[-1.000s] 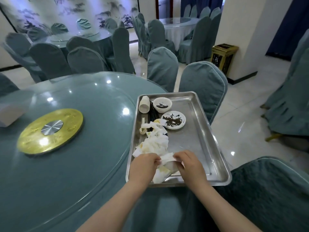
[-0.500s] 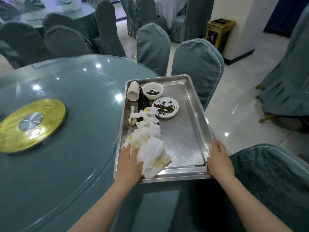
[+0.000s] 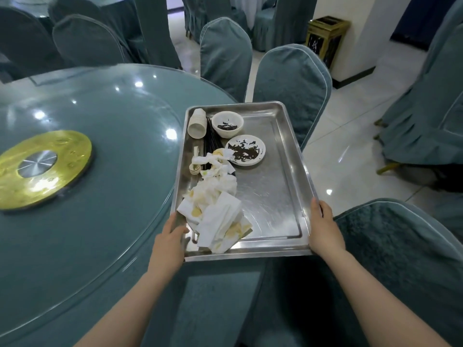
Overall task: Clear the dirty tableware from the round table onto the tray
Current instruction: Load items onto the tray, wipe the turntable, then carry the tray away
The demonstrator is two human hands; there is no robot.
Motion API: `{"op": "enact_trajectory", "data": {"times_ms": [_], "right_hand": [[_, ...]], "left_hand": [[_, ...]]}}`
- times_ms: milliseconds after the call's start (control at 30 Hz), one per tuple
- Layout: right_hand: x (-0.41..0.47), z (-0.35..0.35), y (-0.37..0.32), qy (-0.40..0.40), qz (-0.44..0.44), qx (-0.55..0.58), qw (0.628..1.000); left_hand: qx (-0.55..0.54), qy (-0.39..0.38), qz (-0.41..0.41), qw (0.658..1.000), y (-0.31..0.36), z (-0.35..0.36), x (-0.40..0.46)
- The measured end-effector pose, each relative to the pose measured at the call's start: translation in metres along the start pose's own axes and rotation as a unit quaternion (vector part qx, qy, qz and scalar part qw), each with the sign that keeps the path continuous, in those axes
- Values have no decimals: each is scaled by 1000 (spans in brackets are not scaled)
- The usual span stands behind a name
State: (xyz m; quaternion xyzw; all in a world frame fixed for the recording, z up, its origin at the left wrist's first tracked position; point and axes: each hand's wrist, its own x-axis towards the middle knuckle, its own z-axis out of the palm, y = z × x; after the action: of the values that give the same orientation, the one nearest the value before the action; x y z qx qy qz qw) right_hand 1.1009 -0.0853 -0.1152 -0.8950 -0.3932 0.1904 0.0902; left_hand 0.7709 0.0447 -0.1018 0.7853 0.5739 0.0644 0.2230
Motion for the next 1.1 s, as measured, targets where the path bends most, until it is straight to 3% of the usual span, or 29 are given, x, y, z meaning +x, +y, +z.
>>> {"op": "enact_trajectory", "data": {"times_ms": [267, 367, 533, 667, 867, 1100], "right_hand": [[-75, 28, 28, 19, 20, 61, 998], [-99, 31, 33, 33, 1, 33, 999], [-91, 20, 38, 41, -27, 57, 997], [-60, 4, 32, 16, -44, 103, 994], [-18, -1, 26, -2, -52, 153, 987], [-20, 7, 30, -10, -55, 231, 971]], "left_hand": [[-7, -6, 7, 1000, -31, 6, -65], [-12, -9, 0, 1000, -41, 8, -85], [-21, 7, 48, 999, -54, 0, -84], [-53, 39, 10, 998, -44, -11, -51], [-35, -8, -55, 998, -35, -8, 0], [-105, -2, -104, 989, -32, 9, -13]]}}
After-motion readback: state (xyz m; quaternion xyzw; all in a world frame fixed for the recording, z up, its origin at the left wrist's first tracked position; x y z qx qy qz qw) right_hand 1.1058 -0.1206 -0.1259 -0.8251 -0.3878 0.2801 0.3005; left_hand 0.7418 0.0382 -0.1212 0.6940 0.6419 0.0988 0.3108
